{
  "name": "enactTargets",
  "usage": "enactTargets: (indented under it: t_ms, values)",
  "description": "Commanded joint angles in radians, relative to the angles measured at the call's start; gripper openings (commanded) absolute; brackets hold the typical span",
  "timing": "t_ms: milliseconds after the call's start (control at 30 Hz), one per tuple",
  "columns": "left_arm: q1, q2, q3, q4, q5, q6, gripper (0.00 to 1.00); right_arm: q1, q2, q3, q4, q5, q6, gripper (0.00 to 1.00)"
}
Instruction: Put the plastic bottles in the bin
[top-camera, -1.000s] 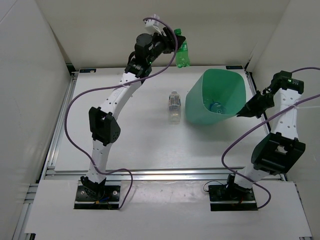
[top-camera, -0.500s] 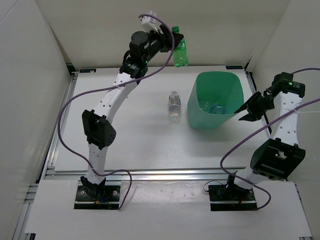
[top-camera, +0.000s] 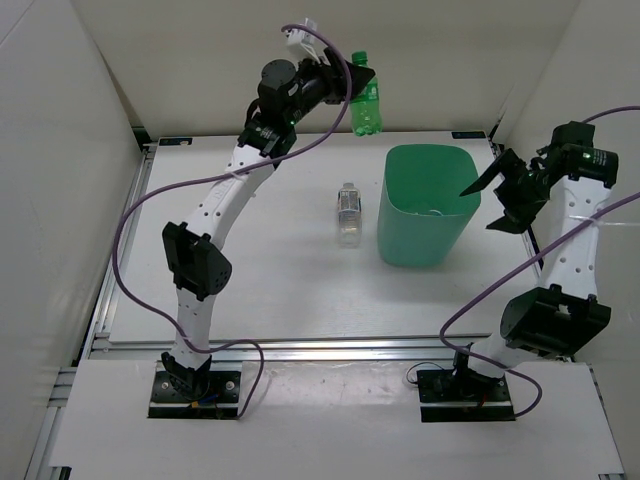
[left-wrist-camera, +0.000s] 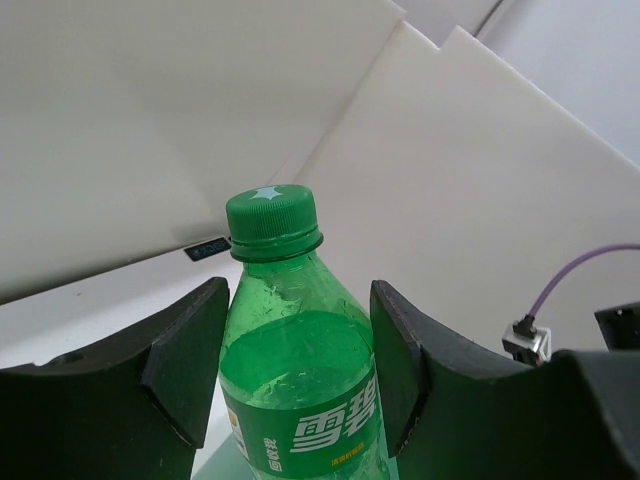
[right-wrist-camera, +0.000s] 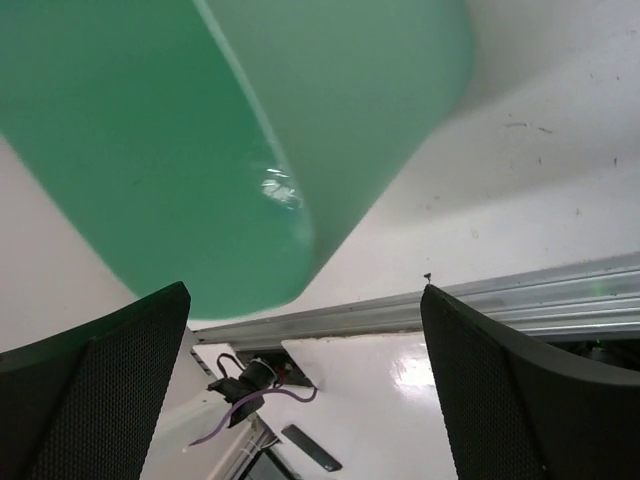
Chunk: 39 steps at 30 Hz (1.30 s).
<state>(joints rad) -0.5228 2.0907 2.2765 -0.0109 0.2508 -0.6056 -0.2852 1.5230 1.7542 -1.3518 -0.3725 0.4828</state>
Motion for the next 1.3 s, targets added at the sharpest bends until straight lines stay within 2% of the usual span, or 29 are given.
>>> enactTargets:
  t_ms: [0,67,267,433,500,533,567,667,700,800,967,1033,1100,1133,1233,1267]
  values:
    - [-0.037,-0.027,0.081,0.003,0.042,-0.005,0.11,0.000,-0.001,0.091,-0.092,-0.048,-0.012,1.00]
    - [-0.049,-0.018,0.096,0.003,0.042,-0.005,0.11,0.000,-0.032,0.108,-0.044,-0.140,-0.012,1.00]
    - [-0.126,0.028,0.144,0.003,0.053,0.004,0.11,-0.009,-0.092,0.241,0.037,-0.215,0.011,1.00]
    - [-0.195,0.094,0.144,0.003,0.085,-0.016,0.11,-0.019,-0.101,0.338,0.025,-0.229,0.000,1.00]
    - [-0.209,0.121,0.166,0.003,0.096,-0.016,0.14,-0.019,-0.101,0.349,0.013,-0.218,-0.012,1.00]
    - [-0.209,0.133,0.166,0.003,0.096,-0.007,0.20,-0.019,-0.101,0.349,0.002,-0.207,-0.012,1.00]
    - [-0.209,0.143,0.155,0.003,0.096,-0.006,0.44,-0.019,-0.101,0.349,0.002,-0.207,-0.012,1.00]
    - [-0.209,0.122,0.107,0.003,0.105,-0.006,0.78,-0.019,-0.090,0.349,0.002,-0.217,-0.012,1.00]
    - [-0.209,0.112,0.095,0.003,0.123,0.004,1.00,-0.019,-0.081,0.349,0.002,-0.217,-0.012,1.00]
    - [-0.209,0.054,0.049,-0.008,0.123,0.058,1.00,-0.019,-0.063,0.372,0.002,-0.217,-0.012,1.00]
    - [-0.132,-0.092,-0.116,-0.017,0.016,0.184,1.00,-0.019,-0.063,0.372,0.002,-0.217,-0.012,1.00]
    - [-0.053,-0.158,-0.191,-0.017,-0.031,0.172,1.00,-0.019,-0.063,0.360,0.002,-0.207,-0.012,1.00]
    - [0.010,-0.211,-0.320,-0.029,-0.031,0.079,1.00,-0.019,-0.063,0.340,0.002,-0.207,-0.012,1.00]
    - [0.068,-0.222,-0.362,-0.040,-0.007,0.049,1.00,-0.019,-0.063,0.340,0.002,-0.207,-0.012,1.00]
    - [0.131,-0.203,-0.460,-0.073,0.115,-0.009,1.00,-0.019,-0.054,0.329,0.011,-0.218,-0.012,1.00]
    - [0.160,-0.177,-0.460,-0.095,0.210,-0.019,1.00,-0.019,-0.053,0.329,0.011,-0.227,-0.012,1.00]
